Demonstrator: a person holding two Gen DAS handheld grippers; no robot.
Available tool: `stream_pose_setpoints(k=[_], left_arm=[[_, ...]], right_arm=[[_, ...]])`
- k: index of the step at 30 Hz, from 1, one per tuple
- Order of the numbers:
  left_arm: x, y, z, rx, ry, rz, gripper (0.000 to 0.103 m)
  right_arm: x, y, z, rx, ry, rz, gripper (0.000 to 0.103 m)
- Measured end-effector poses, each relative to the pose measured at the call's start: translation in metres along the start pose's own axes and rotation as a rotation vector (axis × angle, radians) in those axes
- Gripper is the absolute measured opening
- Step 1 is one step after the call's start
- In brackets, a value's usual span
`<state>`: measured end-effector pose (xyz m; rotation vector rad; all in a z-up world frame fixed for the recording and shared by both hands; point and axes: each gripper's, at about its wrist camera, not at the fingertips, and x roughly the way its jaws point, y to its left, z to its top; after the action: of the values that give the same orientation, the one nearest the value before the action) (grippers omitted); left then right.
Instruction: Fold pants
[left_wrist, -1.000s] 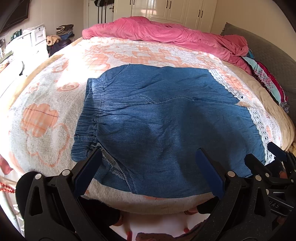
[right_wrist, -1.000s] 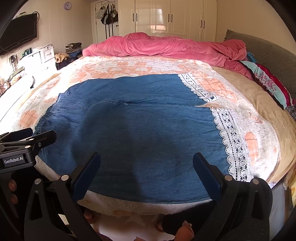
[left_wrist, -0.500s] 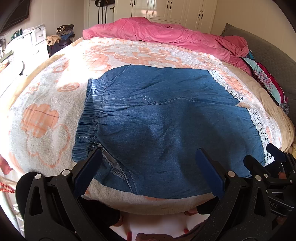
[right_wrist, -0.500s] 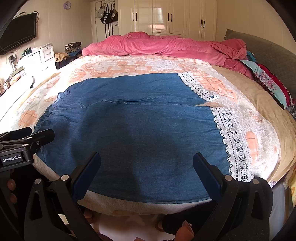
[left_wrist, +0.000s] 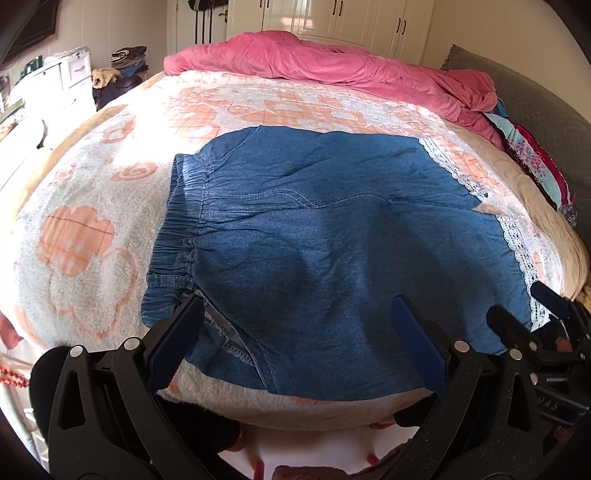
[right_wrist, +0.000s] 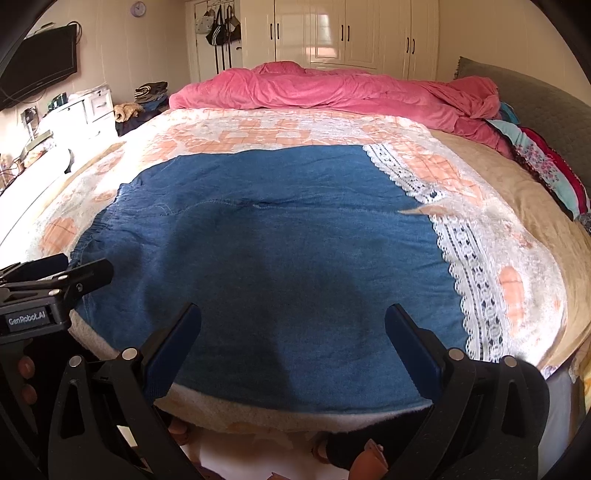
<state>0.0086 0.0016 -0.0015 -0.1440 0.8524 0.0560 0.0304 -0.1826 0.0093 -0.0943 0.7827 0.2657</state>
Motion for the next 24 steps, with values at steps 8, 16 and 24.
stream_pose_setpoints(k=[8, 16, 24], left_arm=[[0.012, 0.019, 0.023, -0.031, -0.011, 0.022, 0.095], [0.041, 0.059, 0.063, -0.06, 0.016, 0.055, 0.095], [0.086, 0.098, 0.11, -0.064, 0.062, 0.094, 0.095]], right_arm=[[0.031, 0.007, 0.038, -0.066, 0.037, 0.048, 0.099], [0.073, 0.024, 0.082, -0.158, 0.063, 0.087, 0.099], [0.122, 0.038, 0.128, -0.258, 0.071, 0.106, 0.099]])
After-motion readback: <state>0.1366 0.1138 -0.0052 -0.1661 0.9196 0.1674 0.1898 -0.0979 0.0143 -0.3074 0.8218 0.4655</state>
